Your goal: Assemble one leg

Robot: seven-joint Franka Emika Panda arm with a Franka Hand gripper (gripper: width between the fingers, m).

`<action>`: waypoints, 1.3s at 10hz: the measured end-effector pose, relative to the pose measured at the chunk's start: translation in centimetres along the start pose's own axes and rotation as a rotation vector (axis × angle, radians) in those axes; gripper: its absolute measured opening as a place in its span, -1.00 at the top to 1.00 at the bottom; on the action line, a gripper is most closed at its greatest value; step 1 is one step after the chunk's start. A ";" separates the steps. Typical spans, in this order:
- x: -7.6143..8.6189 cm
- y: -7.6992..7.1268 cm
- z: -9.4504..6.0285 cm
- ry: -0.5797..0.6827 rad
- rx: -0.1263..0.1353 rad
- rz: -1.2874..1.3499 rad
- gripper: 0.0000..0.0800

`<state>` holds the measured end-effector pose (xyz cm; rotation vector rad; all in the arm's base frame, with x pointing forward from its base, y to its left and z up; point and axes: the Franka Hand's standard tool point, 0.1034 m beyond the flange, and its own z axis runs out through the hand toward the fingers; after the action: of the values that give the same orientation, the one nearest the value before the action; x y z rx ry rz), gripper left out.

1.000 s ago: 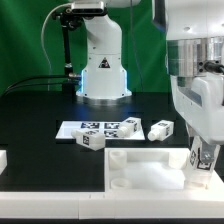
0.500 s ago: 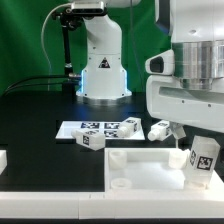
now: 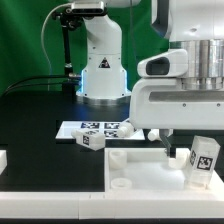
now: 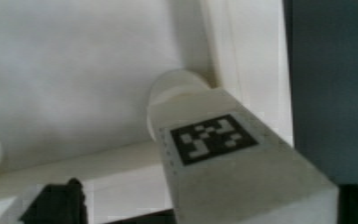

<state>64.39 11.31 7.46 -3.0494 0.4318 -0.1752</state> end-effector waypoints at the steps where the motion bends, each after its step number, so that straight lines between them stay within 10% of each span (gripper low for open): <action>1: 0.0 0.1 0.0 0.000 0.000 -0.001 -0.37; 4: 0.0 0.1 0.1 -0.002 0.001 0.146 0.29; 13: -0.1 1.1 0.3 -0.078 0.046 1.354 0.29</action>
Offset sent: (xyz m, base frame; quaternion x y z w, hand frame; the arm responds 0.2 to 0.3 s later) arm 0.0000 0.0000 0.0000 0.0000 0.0000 0.1296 0.9916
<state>64.05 10.29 7.06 -2.0386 2.1657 0.0185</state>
